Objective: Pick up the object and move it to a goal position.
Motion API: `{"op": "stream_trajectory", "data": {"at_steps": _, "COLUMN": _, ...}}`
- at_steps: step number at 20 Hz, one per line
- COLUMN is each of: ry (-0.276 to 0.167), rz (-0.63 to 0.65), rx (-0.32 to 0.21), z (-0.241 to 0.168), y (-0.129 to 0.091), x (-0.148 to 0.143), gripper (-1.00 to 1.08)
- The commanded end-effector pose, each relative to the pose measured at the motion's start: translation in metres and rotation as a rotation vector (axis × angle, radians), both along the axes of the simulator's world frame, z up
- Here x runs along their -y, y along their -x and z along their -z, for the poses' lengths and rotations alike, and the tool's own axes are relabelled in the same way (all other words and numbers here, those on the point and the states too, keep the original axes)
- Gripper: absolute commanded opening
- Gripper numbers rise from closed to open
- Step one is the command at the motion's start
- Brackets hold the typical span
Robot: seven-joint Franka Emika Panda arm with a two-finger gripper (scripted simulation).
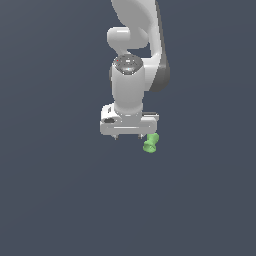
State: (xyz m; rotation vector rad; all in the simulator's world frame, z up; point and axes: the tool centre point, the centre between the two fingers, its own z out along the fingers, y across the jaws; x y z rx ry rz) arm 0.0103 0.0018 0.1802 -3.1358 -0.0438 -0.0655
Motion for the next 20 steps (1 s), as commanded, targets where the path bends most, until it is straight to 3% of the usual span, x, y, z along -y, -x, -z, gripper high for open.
{"op": "stream_trajectory", "data": {"at_steps": 1, "ry": 0.000, "rz": 0.000, "rx": 0.000, "z": 0.000, "y": 0.000, "x": 0.000, "gripper": 1.00}}
{"op": "stream_trajectory", "data": {"at_steps": 11, "ry": 0.014, "rz": -0.011, "rx": -0.026, "z": 0.007, "y": 0.003, "x": 0.023, "gripper": 1.00}}
{"op": "stream_trajectory", "data": {"at_steps": 20, "ry": 0.012, "rz": 0.014, "rx": -0.025, "z": 0.010, "y": 0.005, "x": 0.014, "gripper": 1.00}}
